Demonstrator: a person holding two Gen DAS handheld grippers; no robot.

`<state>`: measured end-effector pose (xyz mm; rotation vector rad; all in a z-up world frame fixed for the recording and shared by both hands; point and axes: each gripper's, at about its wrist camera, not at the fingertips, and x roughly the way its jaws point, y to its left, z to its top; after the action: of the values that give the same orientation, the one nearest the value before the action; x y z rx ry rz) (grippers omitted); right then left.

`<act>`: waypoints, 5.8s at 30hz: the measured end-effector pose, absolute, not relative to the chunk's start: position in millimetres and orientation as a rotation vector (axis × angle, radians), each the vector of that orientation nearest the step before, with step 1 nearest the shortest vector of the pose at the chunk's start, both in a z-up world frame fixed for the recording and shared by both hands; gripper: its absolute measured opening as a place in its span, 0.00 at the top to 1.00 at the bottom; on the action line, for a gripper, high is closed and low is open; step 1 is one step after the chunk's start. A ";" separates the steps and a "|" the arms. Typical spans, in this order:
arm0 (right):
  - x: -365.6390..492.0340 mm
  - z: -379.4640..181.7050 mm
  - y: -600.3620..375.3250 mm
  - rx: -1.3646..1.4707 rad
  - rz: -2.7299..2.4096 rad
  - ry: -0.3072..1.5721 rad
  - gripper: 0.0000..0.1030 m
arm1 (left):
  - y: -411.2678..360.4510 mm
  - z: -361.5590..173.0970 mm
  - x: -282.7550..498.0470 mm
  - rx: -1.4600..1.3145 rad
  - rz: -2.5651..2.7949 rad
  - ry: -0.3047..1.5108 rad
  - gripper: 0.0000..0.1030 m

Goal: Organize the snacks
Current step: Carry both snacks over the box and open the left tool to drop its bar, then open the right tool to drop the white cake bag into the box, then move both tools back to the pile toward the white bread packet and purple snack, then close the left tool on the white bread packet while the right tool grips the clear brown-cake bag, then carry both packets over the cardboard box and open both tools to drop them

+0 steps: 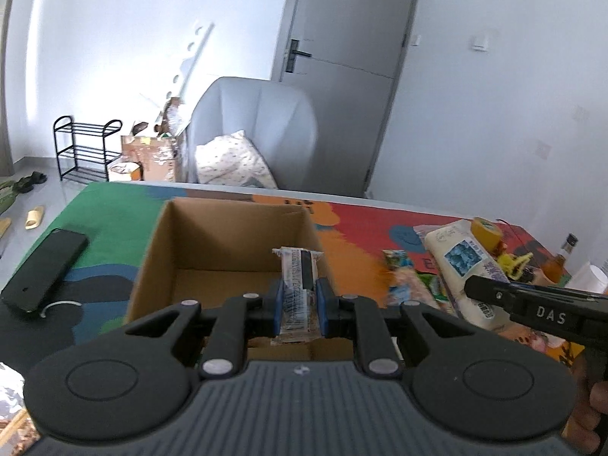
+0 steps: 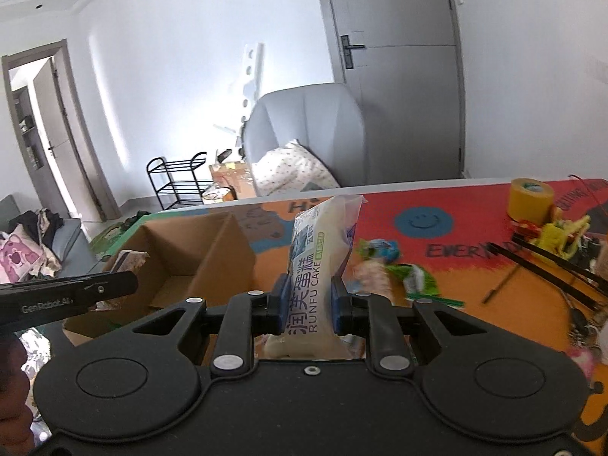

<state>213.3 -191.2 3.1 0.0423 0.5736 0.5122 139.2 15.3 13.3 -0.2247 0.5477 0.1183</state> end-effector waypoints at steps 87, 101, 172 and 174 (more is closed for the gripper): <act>219.9 -51.3 -290.3 0.154 0.392 0.714 0.50 | -96.9 -12.2 173.7 -0.162 -0.083 0.631 0.27; 239.3 -85.8 -274.7 0.155 0.451 0.812 0.64 | -105.9 -42.1 204.6 -0.136 -0.061 0.717 0.32; 237.5 -88.1 -274.1 0.020 0.354 0.807 0.60 | -107.1 -50.5 202.9 -0.088 -0.047 0.707 0.49; 236.9 -85.7 -271.3 -0.007 0.378 0.814 0.66 | -104.7 -50.0 202.5 -0.091 -0.043 0.707 0.49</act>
<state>236.9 -271.3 -85.7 -0.0067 0.8137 0.3781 202.5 -104.7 -50.0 -0.0906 0.7071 -0.0428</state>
